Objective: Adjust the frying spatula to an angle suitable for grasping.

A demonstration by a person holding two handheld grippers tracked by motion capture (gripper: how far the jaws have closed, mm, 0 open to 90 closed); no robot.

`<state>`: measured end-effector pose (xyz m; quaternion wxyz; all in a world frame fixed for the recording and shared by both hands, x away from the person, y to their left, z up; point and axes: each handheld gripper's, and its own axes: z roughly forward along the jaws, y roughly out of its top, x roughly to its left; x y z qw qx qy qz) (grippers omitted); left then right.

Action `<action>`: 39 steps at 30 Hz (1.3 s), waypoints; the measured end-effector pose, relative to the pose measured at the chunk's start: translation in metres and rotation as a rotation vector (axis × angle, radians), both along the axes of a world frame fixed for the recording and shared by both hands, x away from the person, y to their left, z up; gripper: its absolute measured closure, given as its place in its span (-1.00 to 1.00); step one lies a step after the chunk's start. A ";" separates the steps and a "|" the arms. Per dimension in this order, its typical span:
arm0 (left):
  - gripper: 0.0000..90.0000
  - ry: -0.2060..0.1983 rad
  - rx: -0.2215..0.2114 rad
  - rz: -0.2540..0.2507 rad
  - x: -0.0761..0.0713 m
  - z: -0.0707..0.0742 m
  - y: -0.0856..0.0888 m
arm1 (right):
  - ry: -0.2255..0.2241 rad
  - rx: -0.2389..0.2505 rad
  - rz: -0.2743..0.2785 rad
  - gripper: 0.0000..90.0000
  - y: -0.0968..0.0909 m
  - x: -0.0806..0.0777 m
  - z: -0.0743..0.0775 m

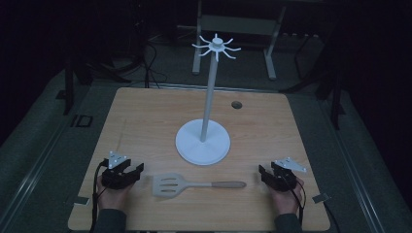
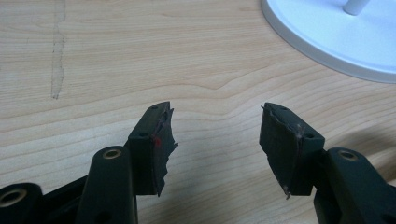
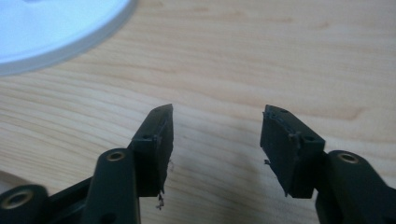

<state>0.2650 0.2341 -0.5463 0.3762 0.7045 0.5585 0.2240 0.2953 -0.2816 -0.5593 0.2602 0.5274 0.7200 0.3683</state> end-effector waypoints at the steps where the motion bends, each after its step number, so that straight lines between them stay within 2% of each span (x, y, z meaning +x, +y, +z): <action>1: -0.02 -0.002 -0.003 -0.007 0.000 0.001 0.000 | -0.013 -0.004 -0.002 0.04 0.001 -0.002 0.001; 4: -0.02 -0.003 0.001 -0.023 0.000 0.002 0.000 | -0.022 0.010 0.023 0.05 0.004 -0.004 0.003; 5: -0.02 -0.009 0.003 -0.050 -0.001 0.005 -0.002 | -0.009 0.066 0.071 0.05 0.007 -0.007 0.004; 13: 0.01 -0.014 0.016 -0.119 -0.002 0.009 -0.012 | -0.018 0.013 0.137 0.06 0.016 -0.015 0.007; 16: 0.03 -0.021 0.000 -0.130 -0.003 0.010 -0.016 | -0.020 0.020 0.155 0.10 0.017 -0.019 0.009; 23: 0.05 -0.041 0.015 -0.186 -0.006 0.019 -0.034 | -0.012 0.046 0.192 0.31 0.017 -0.024 0.010; 28: 0.08 -0.062 0.018 -0.231 -0.009 0.028 -0.045 | -0.019 0.039 0.216 0.42 0.019 -0.029 0.011; 39: 0.10 -0.077 0.048 -0.328 -0.008 0.041 -0.076 | 0.012 0.059 0.290 0.45 0.024 -0.032 0.011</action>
